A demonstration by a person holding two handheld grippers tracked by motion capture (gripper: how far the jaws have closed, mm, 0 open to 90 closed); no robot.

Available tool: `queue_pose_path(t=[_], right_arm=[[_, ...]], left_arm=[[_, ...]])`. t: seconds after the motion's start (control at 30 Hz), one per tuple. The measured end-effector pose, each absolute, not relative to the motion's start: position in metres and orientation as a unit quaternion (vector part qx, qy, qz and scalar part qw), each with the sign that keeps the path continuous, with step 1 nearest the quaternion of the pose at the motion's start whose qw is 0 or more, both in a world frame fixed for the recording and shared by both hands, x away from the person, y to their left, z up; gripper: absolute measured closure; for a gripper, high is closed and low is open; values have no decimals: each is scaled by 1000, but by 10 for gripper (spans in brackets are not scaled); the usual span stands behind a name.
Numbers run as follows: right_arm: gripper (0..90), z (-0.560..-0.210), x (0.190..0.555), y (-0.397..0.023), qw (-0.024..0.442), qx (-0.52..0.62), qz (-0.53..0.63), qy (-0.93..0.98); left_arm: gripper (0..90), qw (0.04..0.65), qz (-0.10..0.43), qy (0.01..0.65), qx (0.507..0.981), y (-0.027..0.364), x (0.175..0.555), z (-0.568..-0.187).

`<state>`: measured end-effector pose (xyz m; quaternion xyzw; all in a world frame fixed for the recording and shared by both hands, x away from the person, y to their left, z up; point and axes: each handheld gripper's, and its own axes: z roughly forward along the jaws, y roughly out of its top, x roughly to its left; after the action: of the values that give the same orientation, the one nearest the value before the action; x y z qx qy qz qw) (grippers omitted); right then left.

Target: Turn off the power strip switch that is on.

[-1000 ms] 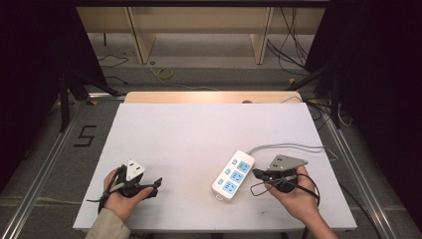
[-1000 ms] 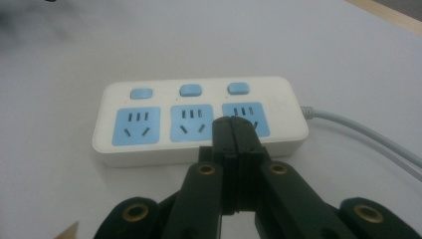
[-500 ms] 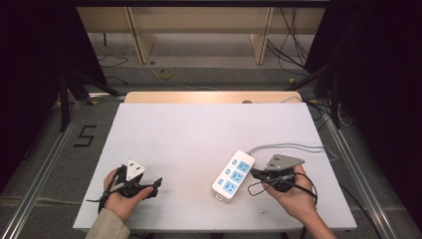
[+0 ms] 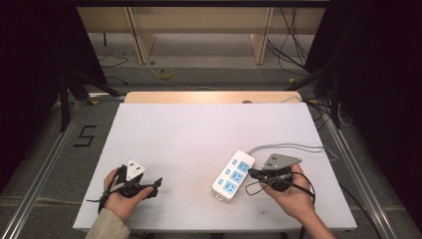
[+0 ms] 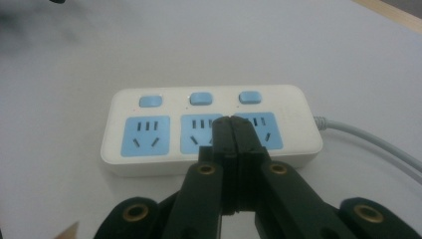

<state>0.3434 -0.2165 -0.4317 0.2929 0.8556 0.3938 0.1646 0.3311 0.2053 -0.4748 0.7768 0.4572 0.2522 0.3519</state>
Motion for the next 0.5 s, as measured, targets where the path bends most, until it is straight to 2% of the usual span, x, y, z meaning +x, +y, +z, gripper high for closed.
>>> queue_pose_path(t=[0.5], right_arm=[[900,-431,345,-209,162,285,395,858]], left_arm=[[156,352,252,457,777,205,331,-475]])
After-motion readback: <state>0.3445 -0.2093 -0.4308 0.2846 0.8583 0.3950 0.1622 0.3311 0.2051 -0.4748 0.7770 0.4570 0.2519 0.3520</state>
